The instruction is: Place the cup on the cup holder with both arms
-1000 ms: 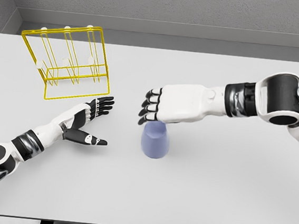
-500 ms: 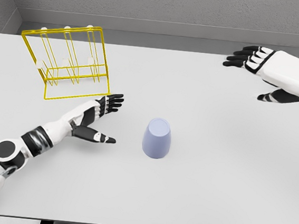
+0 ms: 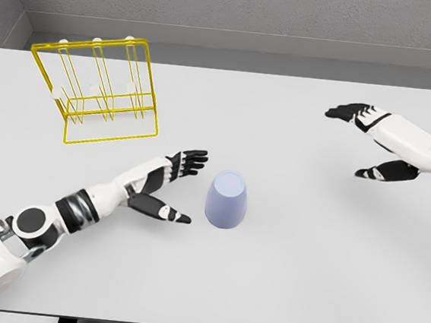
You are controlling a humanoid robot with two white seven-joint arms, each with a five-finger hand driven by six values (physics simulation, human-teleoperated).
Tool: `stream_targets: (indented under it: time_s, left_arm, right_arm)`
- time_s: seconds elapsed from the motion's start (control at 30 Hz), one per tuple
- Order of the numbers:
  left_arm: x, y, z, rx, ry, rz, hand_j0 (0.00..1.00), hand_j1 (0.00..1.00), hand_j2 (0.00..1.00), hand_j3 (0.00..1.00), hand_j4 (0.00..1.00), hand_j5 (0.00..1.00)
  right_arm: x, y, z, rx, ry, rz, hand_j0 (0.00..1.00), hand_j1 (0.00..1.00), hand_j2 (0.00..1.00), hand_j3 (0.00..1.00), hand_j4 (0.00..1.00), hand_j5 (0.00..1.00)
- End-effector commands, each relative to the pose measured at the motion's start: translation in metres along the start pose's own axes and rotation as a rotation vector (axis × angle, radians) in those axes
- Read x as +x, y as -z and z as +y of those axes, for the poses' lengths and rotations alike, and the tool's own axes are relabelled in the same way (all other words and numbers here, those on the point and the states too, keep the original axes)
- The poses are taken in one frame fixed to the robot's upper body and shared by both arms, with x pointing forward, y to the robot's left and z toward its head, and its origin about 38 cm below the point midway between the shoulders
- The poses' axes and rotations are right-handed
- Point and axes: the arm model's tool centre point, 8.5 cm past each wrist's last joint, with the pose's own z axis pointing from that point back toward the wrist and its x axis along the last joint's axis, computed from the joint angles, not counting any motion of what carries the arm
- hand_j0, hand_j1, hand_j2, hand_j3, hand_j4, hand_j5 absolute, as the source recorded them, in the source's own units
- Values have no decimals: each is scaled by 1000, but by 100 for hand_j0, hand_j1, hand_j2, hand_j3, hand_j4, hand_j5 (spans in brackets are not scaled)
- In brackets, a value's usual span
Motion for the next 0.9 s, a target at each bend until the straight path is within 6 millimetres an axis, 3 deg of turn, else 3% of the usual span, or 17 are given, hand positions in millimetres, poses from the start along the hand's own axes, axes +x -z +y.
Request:
stream_targets:
  time_s: [0.0, 0.43, 0.63, 0.7, 0.87]
  left_arm:
    - [1, 3, -6, -12, -4, -6, 100, 100, 100, 100, 100, 100]
    - [0, 27, -23, -48, -35, 0, 100, 100, 100, 100, 100, 100]
    - [2, 39, -26, -58, -44, 12, 100, 100, 100, 100, 100, 100]
    - [0, 41, -26, -57, -47, 18, 100, 100, 100, 100, 100, 100]
    - [-2, 46, -23, -47, -48, 20, 100, 100, 100, 100, 100, 100]
  right_arm:
    - [-2, -3, -4, -21, 7, 9, 100, 100, 100, 100, 100, 100]
    - [-1, -1, 0, -26, 18, 4, 100, 100, 100, 100, 100, 100]
    - [1, 0, -3, -33, 12, -2, 100, 100, 100, 100, 100, 100]
    - [-3, -9, -13, -65, 2, 19, 100, 100, 100, 100, 100, 100]
    - [-3, -10, -11, -62, 4, 22, 100, 100, 100, 100, 100, 100]
